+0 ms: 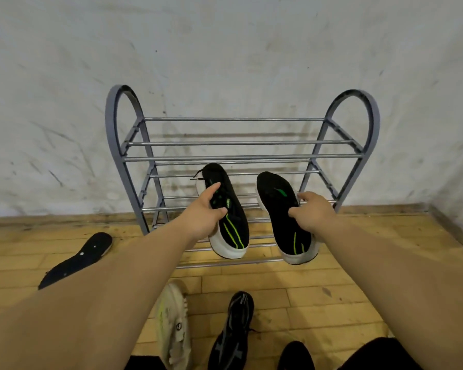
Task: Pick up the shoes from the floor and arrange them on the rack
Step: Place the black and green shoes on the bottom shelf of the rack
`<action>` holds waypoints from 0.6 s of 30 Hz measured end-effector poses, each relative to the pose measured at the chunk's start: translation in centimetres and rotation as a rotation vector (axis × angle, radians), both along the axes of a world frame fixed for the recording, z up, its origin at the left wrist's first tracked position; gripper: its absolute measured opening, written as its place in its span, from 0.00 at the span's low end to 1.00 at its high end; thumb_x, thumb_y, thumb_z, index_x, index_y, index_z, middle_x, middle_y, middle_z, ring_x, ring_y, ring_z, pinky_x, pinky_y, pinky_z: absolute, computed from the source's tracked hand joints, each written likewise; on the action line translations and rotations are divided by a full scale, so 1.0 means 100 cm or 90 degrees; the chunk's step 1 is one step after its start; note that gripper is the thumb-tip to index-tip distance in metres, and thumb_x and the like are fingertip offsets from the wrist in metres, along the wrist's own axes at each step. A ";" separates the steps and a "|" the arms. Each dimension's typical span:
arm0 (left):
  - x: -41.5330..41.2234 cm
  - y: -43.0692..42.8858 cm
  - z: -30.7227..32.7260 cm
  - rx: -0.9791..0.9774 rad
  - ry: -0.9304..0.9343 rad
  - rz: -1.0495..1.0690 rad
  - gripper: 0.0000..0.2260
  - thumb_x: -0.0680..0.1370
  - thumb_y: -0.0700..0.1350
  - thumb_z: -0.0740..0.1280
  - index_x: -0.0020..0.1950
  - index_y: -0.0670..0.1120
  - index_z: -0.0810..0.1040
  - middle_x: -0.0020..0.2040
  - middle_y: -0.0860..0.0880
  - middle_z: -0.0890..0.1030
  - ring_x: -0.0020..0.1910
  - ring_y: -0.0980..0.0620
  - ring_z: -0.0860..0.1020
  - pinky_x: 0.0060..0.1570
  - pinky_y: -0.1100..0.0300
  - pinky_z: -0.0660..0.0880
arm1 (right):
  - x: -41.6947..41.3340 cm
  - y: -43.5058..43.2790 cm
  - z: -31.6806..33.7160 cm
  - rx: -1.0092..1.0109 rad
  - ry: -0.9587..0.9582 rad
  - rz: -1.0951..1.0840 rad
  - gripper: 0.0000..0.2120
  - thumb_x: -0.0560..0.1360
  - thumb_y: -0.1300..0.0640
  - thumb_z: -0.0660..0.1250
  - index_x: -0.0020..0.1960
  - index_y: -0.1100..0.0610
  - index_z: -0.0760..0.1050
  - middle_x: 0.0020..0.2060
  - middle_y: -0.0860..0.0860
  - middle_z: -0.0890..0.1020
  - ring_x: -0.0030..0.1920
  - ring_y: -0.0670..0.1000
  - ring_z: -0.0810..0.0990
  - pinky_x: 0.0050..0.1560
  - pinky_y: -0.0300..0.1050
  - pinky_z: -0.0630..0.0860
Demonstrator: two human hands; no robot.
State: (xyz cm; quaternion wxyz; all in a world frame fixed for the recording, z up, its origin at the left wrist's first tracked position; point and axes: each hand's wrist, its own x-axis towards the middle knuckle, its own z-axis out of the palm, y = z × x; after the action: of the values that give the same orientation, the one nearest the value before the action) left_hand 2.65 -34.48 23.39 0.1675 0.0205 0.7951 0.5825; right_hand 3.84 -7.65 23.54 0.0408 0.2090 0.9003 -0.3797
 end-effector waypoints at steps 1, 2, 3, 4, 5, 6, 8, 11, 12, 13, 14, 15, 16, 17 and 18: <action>-0.007 0.004 -0.002 0.017 0.004 0.003 0.30 0.85 0.39 0.63 0.83 0.59 0.58 0.67 0.47 0.78 0.47 0.53 0.80 0.33 0.67 0.78 | -0.006 -0.002 -0.006 -0.033 0.012 -0.007 0.33 0.79 0.54 0.71 0.81 0.52 0.65 0.77 0.56 0.70 0.72 0.62 0.74 0.69 0.59 0.75; -0.014 0.007 -0.004 0.034 0.006 0.007 0.30 0.85 0.39 0.63 0.83 0.59 0.58 0.62 0.49 0.80 0.46 0.52 0.81 0.31 0.67 0.77 | -0.012 -0.004 -0.011 -0.071 0.030 -0.018 0.32 0.79 0.54 0.72 0.81 0.51 0.65 0.78 0.55 0.69 0.73 0.63 0.73 0.69 0.61 0.75; -0.019 0.011 -0.006 0.051 0.004 0.011 0.29 0.85 0.39 0.63 0.82 0.60 0.59 0.57 0.53 0.80 0.45 0.49 0.82 0.33 0.64 0.78 | -0.017 -0.007 -0.015 -0.103 0.048 -0.029 0.32 0.79 0.55 0.72 0.81 0.49 0.65 0.79 0.55 0.68 0.73 0.63 0.73 0.70 0.61 0.75; -0.025 0.015 -0.009 0.069 0.001 0.016 0.29 0.85 0.39 0.63 0.82 0.60 0.60 0.54 0.55 0.81 0.45 0.47 0.82 0.37 0.60 0.78 | -0.024 -0.010 -0.020 -0.126 0.066 -0.036 0.32 0.79 0.55 0.72 0.81 0.48 0.65 0.78 0.56 0.68 0.73 0.62 0.73 0.71 0.60 0.74; -0.030 0.017 -0.013 0.082 0.000 0.021 0.28 0.86 0.39 0.63 0.82 0.60 0.60 0.53 0.55 0.81 0.47 0.45 0.80 0.40 0.56 0.78 | -0.030 -0.014 -0.023 -0.145 0.081 -0.040 0.32 0.79 0.55 0.72 0.80 0.48 0.66 0.78 0.56 0.69 0.73 0.62 0.73 0.71 0.59 0.74; -0.036 0.019 -0.017 0.086 0.002 0.025 0.28 0.86 0.39 0.62 0.82 0.60 0.61 0.52 0.54 0.82 0.45 0.44 0.79 0.40 0.54 0.77 | -0.036 -0.017 -0.028 -0.160 0.095 -0.044 0.32 0.79 0.55 0.73 0.80 0.47 0.66 0.78 0.56 0.69 0.73 0.61 0.73 0.72 0.59 0.74; -0.045 0.018 -0.025 0.072 0.009 0.042 0.26 0.86 0.40 0.61 0.81 0.59 0.62 0.50 0.50 0.82 0.37 0.45 0.76 0.34 0.56 0.73 | -0.045 -0.023 -0.033 -0.178 0.120 -0.054 0.31 0.79 0.55 0.72 0.80 0.48 0.67 0.79 0.54 0.67 0.75 0.60 0.71 0.74 0.57 0.71; -0.051 0.015 -0.034 0.025 0.016 0.087 0.24 0.87 0.44 0.60 0.81 0.59 0.61 0.55 0.46 0.81 0.32 0.51 0.75 0.28 0.62 0.72 | -0.053 -0.025 -0.039 -0.201 0.122 -0.056 0.29 0.81 0.56 0.70 0.80 0.48 0.67 0.76 0.54 0.72 0.73 0.58 0.74 0.71 0.55 0.73; -0.052 0.014 -0.037 0.000 0.030 0.103 0.23 0.87 0.45 0.60 0.81 0.59 0.62 0.64 0.46 0.80 0.41 0.51 0.79 0.33 0.64 0.75 | -0.054 -0.025 -0.042 -0.209 0.117 -0.058 0.28 0.82 0.56 0.69 0.80 0.48 0.67 0.71 0.54 0.77 0.68 0.57 0.77 0.69 0.54 0.75; -0.053 0.013 -0.040 -0.020 0.044 0.118 0.23 0.86 0.47 0.61 0.81 0.58 0.62 0.71 0.47 0.77 0.53 0.49 0.81 0.43 0.64 0.77 | -0.054 -0.025 -0.043 -0.214 0.109 -0.060 0.27 0.82 0.57 0.69 0.80 0.47 0.67 0.63 0.52 0.80 0.63 0.56 0.79 0.66 0.53 0.76; -0.053 0.012 -0.043 -0.031 0.052 0.128 0.23 0.86 0.48 0.62 0.81 0.57 0.63 0.76 0.48 0.73 0.63 0.47 0.79 0.53 0.62 0.76 | -0.054 -0.024 -0.045 -0.222 0.102 -0.058 0.27 0.82 0.57 0.68 0.79 0.46 0.68 0.55 0.49 0.80 0.58 0.55 0.79 0.64 0.53 0.77; -0.052 0.012 -0.045 -0.033 0.053 0.128 0.24 0.86 0.49 0.63 0.81 0.56 0.63 0.77 0.48 0.71 0.70 0.46 0.75 0.60 0.59 0.74 | -0.054 -0.022 -0.046 -0.230 0.093 -0.052 0.26 0.82 0.58 0.68 0.78 0.45 0.69 0.50 0.46 0.78 0.56 0.55 0.79 0.62 0.54 0.78; -0.050 0.013 -0.045 -0.033 0.049 0.125 0.25 0.85 0.50 0.65 0.81 0.56 0.63 0.78 0.48 0.69 0.72 0.45 0.73 0.64 0.56 0.72 | -0.054 -0.019 -0.048 -0.237 0.083 -0.045 0.26 0.82 0.59 0.68 0.78 0.44 0.69 0.48 0.45 0.77 0.55 0.55 0.80 0.61 0.54 0.78; -0.049 0.013 -0.044 -0.043 0.044 0.123 0.27 0.83 0.53 0.67 0.81 0.57 0.63 0.79 0.47 0.66 0.72 0.45 0.73 0.67 0.54 0.71 | -0.053 -0.017 -0.050 -0.245 0.071 -0.035 0.27 0.82 0.59 0.68 0.78 0.44 0.69 0.48 0.45 0.77 0.56 0.55 0.80 0.60 0.53 0.78; -0.046 0.013 -0.042 -0.060 0.041 0.119 0.29 0.82 0.55 0.68 0.81 0.58 0.63 0.80 0.46 0.61 0.71 0.44 0.72 0.68 0.52 0.70 | -0.051 -0.016 -0.050 -0.257 0.063 -0.026 0.28 0.81 0.60 0.68 0.77 0.43 0.69 0.50 0.47 0.79 0.57 0.56 0.81 0.60 0.53 0.79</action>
State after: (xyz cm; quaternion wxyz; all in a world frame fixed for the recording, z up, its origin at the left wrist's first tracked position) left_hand -1.93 -33.20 19.24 0.0878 -0.0431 0.8248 0.5568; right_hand -1.29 -9.28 18.56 0.0302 0.1958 0.8025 -0.5629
